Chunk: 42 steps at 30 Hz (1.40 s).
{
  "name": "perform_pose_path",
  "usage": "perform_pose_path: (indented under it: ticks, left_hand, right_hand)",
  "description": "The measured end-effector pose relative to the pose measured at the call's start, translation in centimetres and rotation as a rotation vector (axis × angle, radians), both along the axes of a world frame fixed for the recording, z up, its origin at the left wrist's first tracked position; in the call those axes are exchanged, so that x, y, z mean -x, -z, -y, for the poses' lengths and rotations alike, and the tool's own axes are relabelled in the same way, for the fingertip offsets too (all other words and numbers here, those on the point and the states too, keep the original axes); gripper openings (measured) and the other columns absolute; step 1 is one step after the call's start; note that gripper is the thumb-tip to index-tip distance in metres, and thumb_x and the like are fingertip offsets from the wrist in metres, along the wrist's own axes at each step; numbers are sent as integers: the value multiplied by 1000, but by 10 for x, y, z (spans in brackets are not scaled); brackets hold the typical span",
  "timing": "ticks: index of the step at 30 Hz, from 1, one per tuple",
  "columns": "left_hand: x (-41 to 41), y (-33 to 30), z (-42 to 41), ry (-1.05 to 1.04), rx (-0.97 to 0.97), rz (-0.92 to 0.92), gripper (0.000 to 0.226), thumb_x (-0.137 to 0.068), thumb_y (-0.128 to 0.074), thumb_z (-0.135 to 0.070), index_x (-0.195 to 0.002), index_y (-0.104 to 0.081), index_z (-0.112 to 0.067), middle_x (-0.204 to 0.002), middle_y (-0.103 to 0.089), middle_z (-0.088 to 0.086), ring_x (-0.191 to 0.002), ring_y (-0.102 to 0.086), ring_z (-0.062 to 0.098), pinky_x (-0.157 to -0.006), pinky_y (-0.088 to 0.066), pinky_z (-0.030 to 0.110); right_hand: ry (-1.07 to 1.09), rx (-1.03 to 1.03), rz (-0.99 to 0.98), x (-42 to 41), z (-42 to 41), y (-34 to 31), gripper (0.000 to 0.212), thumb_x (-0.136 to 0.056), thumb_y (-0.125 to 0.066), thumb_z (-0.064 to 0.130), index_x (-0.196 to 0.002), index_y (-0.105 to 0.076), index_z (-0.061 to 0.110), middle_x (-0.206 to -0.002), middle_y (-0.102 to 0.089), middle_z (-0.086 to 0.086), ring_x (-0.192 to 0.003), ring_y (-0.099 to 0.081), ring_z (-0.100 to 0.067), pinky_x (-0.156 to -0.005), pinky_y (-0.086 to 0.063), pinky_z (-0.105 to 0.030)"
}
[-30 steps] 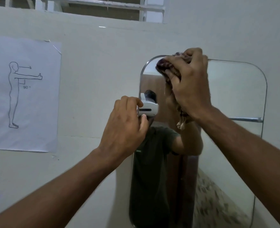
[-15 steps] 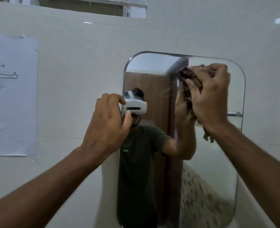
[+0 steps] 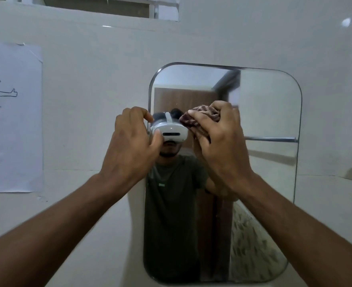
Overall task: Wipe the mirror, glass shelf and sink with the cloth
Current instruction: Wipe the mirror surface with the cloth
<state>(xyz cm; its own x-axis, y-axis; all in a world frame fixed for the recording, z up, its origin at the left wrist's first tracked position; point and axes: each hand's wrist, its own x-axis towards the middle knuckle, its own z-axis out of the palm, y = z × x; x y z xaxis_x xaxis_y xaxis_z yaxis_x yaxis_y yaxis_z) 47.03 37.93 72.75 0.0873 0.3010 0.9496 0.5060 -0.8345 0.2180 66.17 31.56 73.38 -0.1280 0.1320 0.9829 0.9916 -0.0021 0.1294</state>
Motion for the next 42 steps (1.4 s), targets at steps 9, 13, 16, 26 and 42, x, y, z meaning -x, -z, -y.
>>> perform_pose_path:
  ticks: [9, 13, 16, 26, 42]
  left_hand:
    - [-3, -15, 3, 25, -11, 3, 30, -93, -59, -33, -117, -48, -19, -115, -46, -1, -102, -45, 11, -67, -34, 11]
    - [-3, -13, 5, 63, -3, 11, 28, -92, -60, -28, -116, -49, -18, -116, -46, -1, -104, -46, 12, -70, -37, 12]
    - [0, -9, 7, 78, 7, 11, 28, -92, -61, -26, -116, -49, -19, -115, -45, -1, -104, -45, 11, -70, -37, 12]
    - [-4, -5, 14, 31, -18, -8, 31, -91, -63, -29, -115, -48, -19, -116, -49, -1, -104, -44, 11, -68, -35, 12]
    - [27, 14, 10, -40, 2, 4, 34, -91, -58, -29, -121, -45, -19, -112, -39, -5, -103, -39, 9, -77, -38, 22]
  right_hand:
    - [12, -12, -45, 2, 5, 9, 42, -96, -61, 30, -137, -57, 21, -136, -43, -11, -116, -44, -23, -93, -52, -35]
    - [5, 20, 34, -13, 11, 23, 41, -95, -61, 26, -135, -60, 22, -134, -45, -11, -113, -45, -24, -92, -51, -33]
    - [0, -148, -242, -40, 22, 5, 41, -97, -62, 28, -137, -58, 20, -134, -41, -11, -118, -41, -19, -97, -48, -26]
    - [10, 53, -9, -23, 19, 51, 46, -91, -69, 22, -136, -59, 21, -134, -44, -11, -116, -47, -24, -91, -56, -39]
    - [-38, 108, 183, 32, -7, 10, 42, -95, -56, 31, -135, -59, 19, -137, -46, -17, -114, -47, -30, -92, -50, -46]
